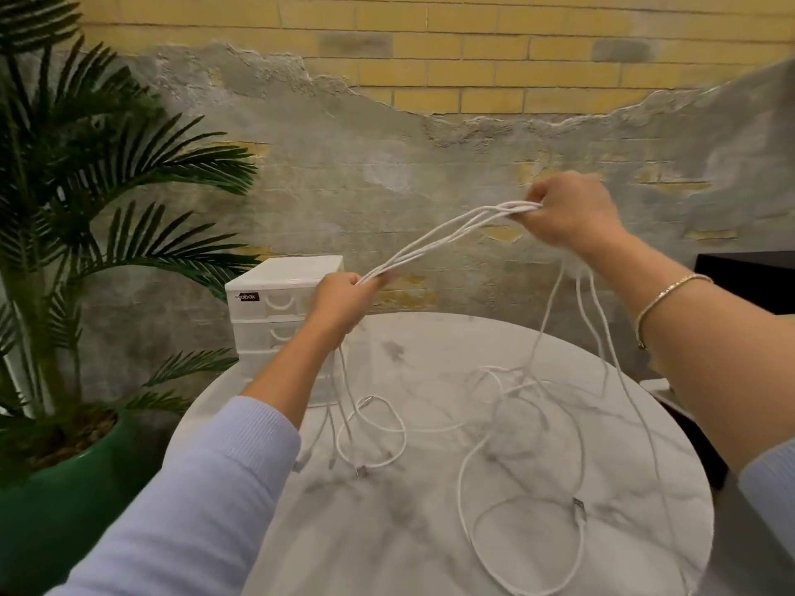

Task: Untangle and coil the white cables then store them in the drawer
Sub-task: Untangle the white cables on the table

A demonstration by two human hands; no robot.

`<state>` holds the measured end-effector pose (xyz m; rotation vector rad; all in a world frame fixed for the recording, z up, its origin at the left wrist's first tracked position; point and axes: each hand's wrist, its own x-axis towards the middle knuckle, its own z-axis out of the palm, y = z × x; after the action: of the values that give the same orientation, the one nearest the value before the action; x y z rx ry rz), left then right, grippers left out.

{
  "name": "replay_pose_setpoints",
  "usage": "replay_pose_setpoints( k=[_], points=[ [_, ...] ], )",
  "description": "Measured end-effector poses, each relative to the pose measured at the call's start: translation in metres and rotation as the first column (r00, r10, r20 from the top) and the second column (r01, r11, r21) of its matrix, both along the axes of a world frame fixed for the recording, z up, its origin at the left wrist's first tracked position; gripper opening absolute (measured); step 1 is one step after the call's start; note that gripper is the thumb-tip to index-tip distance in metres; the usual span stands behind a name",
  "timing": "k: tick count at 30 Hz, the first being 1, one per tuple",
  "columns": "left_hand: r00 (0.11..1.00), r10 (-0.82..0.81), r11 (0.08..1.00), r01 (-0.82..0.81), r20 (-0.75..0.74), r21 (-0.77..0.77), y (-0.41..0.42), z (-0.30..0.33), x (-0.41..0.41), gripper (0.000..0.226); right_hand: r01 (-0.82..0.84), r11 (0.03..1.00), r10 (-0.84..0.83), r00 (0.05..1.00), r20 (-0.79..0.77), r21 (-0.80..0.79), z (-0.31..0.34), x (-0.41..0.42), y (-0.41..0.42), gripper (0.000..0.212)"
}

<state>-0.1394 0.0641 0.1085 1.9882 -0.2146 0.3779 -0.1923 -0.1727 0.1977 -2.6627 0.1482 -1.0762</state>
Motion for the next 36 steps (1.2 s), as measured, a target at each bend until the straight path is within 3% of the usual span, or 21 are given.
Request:
replay_pose_setpoints(
  k=[3,5,8,12,17,22,27,31,36],
  points=[
    [0.998,-0.038,0.996,0.042,-0.042,0.078,-0.008,-0.014,0.001,0.037,-0.047,0.997,0.049,0.998,-0.042,0.056,0.004,-0.002,0.004,0.043],
    [0.987,-0.138,0.982,0.147,-0.082,0.118,-0.026,-0.025,-0.005,0.026,-0.173,0.964,0.182,0.983,-0.03,0.201,0.004,-0.002,0.013,0.048],
    [0.949,-0.278,0.931,0.303,-0.147,0.201,-0.062,-0.044,-0.012,0.043,-0.275,0.904,0.279,0.96,0.036,0.328,0.007,-0.001,0.024,0.051],
    [0.912,-0.356,0.826,0.409,-0.204,0.388,-0.109,-0.061,-0.014,0.064,-0.33,0.92,0.335,0.942,0.014,0.211,0.009,0.002,0.029,0.05],
    [0.867,-0.37,0.71,0.495,-0.333,0.5,-0.143,-0.068,-0.008,0.062,-0.357,0.922,0.359,0.933,0.018,0.15,-0.004,0.01,0.017,0.059],
    [0.875,-0.236,0.658,0.464,-0.422,0.594,-0.148,-0.076,0.008,0.048,-0.38,0.894,0.382,0.923,0.041,0.235,-0.018,0.012,-0.006,0.045],
    [0.912,-0.164,0.556,0.4,-0.375,0.729,-0.143,-0.086,0.025,0.06,-0.306,0.945,0.309,0.951,-0.015,0.112,-0.025,0.014,-0.014,0.043],
    [0.958,-0.054,0.61,0.254,-0.28,0.75,-0.126,-0.086,0.048,0.056,-0.236,0.964,0.244,0.968,-0.057,0.125,-0.027,0.017,-0.028,0.043],
    [0.985,0.126,0.714,-0.005,-0.122,0.7,-0.102,-0.084,0.064,0.039,-0.141,0.989,0.142,0.913,-0.382,0.031,-0.032,0.011,-0.043,0.032]
  ],
)
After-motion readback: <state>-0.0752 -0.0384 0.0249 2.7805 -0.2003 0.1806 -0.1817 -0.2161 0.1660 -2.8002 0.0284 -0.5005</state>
